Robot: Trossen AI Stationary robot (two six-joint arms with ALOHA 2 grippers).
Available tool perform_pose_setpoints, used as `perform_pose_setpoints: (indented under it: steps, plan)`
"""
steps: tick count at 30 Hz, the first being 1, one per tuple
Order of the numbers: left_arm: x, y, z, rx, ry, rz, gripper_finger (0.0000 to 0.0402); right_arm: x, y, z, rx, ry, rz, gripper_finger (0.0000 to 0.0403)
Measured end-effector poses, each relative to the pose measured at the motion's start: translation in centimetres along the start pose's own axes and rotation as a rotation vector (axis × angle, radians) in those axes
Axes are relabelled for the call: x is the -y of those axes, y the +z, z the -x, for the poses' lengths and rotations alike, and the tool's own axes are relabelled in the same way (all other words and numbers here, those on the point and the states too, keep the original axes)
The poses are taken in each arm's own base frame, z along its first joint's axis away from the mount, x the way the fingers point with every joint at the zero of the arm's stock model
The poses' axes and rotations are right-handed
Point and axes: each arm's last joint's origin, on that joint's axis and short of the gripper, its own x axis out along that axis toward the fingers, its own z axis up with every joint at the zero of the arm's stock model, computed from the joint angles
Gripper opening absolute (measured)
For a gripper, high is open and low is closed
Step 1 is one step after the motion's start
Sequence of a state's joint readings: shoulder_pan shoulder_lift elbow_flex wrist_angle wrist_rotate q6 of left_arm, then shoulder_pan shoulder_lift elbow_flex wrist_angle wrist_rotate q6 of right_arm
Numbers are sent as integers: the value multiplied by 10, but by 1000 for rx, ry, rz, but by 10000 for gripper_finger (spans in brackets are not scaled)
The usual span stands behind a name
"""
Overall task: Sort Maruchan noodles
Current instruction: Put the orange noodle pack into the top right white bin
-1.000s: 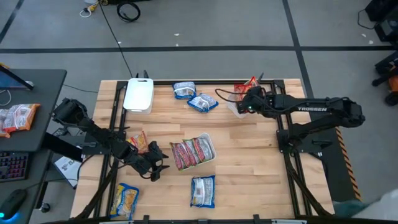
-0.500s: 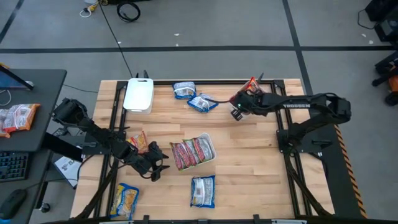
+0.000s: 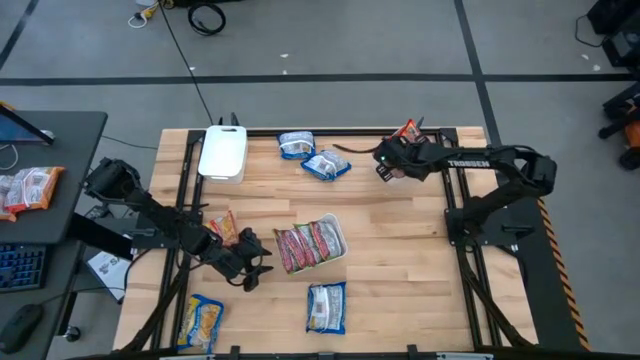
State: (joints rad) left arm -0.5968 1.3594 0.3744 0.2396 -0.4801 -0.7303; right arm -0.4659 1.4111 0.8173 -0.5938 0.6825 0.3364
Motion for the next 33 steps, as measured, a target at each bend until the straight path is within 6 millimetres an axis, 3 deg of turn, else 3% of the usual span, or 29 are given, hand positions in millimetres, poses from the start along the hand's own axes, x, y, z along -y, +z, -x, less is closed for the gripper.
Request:
perform_pose_setpoints:
  steps: [7,13,20,26,30,33]
  plan:
    - [0,0,0,1,2,-13,227,21,6,21,38,190,-84,112]
    - [-5,4,-3,11,29,-12,227,18,8,28,9,471,-124,149]
    - [-15,11,-8,8,55,16,227,7,5,-10,-166,476,-140,122]
    - [-14,11,-8,-26,15,24,227,-6,-2,-42,-295,481,-119,61]
    - [-14,10,-8,-30,13,23,227,-8,-3,-47,-308,476,-112,13]
    - [-14,10,-8,-32,13,21,227,-7,-4,-40,-303,513,-89,16]
